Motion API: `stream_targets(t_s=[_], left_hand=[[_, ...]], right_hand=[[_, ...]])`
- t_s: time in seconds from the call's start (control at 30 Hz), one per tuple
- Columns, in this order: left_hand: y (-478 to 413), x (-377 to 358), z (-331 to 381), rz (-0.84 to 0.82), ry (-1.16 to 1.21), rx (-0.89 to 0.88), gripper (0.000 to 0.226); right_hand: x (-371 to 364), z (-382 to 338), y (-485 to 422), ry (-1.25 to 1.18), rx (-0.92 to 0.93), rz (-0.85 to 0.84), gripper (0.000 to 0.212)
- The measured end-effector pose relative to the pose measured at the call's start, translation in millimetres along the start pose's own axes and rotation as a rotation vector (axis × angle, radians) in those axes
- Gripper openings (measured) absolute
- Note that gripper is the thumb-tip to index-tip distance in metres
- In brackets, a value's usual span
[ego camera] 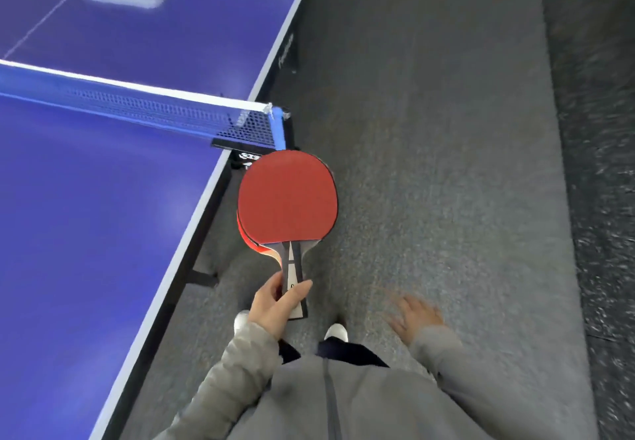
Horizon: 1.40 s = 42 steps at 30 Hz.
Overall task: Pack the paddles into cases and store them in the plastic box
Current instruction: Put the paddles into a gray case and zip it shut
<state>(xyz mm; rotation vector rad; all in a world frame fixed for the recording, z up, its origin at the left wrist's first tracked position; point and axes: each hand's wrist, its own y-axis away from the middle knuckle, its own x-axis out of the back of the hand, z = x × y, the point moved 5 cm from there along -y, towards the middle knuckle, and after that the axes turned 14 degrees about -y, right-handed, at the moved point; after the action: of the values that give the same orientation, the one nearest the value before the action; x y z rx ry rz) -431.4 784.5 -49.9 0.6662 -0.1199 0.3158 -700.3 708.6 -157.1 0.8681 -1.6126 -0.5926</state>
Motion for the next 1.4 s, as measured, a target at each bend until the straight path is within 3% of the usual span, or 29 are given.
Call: stream_targets(t_s=[0.17, 0.37, 0.63, 0.8, 1.0, 1.1, 1.23, 1.33, 1.4], left_hand=[[-8.9, -54.8, 36.9, -0.115, -0.031, -0.031, 0.043], [-36.4, -88.7, 66.5, -0.191, -0.134, -0.069, 0.027], [-122.9, -119.3, 123.7, -0.226, -0.104, -0.068, 0.024], [-183.3, -114.6, 177.8, -0.148, -0.02, -0.074, 0.005], [-230.4, -93.0, 221.9, -0.02, 0.062, -0.072, 0.005], [-247.0, -86.2, 232.6, 0.034, 0.105, -0.053, 0.016], [-271.2, -83.9, 241.4, 0.147, 0.178, 0.004, 0.01], [-297.2, -85.4, 254.7, 0.255, 0.191, 0.025, 0.026], [-313.7, -88.4, 264.9, 0.314, 0.232, 0.057, 0.017]], right_hand=[[8.0, 45.0, 6.7, -0.09, -0.066, 0.007, 0.064], [27.2, 67.2, -0.1, -0.139, -0.13, 0.013, 0.061], [105.0, 66.5, -59.3, -0.155, -0.153, 0.005, 0.059], [173.8, 60.5, -108.3, -0.156, -0.179, -0.01, 0.06], [252.8, 37.7, -161.4, -0.123, -0.123, 0.037, 0.056], [284.4, 29.8, -189.4, -0.1, -0.094, 0.0, 0.058], [326.3, 20.2, -231.2, -0.032, -0.055, -0.023, 0.058], [362.0, 10.7, -269.3, 0.02, 0.005, -0.055, 0.058], [388.4, 4.9, -293.3, 0.034, 0.049, -0.076, 0.06]])
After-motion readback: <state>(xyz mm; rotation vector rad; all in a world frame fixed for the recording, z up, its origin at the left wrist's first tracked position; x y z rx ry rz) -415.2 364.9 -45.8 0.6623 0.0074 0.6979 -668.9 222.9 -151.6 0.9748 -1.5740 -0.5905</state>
